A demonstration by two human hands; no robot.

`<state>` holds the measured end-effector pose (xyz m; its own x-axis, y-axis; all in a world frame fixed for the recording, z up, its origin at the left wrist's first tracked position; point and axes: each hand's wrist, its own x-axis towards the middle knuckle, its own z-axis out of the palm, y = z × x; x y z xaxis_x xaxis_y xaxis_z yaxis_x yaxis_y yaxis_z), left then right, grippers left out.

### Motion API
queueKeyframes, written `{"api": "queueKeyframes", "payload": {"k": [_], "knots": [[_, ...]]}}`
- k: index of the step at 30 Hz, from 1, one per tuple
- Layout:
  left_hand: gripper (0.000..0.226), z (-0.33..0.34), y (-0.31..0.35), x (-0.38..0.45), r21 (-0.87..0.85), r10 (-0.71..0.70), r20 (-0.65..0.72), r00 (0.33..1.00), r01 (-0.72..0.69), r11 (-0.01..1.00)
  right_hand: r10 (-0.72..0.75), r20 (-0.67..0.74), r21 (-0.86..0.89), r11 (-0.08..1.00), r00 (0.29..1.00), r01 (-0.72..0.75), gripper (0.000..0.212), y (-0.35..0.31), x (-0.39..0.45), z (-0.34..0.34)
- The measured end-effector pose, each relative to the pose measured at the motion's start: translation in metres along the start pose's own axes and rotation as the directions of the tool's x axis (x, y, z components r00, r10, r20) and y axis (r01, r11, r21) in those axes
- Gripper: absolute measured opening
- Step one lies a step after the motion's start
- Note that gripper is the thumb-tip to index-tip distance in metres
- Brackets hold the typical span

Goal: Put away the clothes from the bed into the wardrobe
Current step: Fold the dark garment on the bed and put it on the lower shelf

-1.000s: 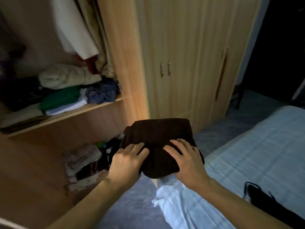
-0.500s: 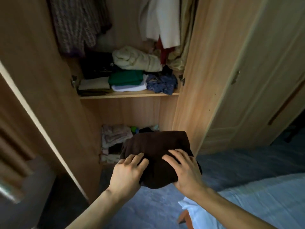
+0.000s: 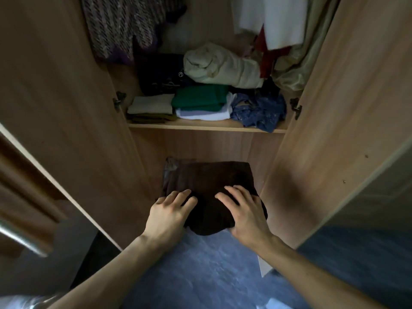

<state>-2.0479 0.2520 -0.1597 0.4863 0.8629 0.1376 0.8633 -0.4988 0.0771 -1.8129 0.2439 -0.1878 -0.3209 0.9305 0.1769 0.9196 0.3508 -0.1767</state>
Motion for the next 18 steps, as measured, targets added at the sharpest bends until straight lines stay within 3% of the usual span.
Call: {"api": "queueKeyframes", "payload": {"k": [10,18], "knots": [[0.063,0.059,-0.075,0.063,-0.061,-0.083,0.030,0.996,0.085,0.995,-0.053,0.033,0.022,0.998,0.998,0.052,0.096,0.023,0.101,0.061],[0.052,0.176,-0.168,0.148,-0.110,-0.033,-0.067,0.997,0.026,0.994,0.011,0.057,-0.046,0.999,0.998,-0.008,0.100,0.057,0.202,0.168]]}}
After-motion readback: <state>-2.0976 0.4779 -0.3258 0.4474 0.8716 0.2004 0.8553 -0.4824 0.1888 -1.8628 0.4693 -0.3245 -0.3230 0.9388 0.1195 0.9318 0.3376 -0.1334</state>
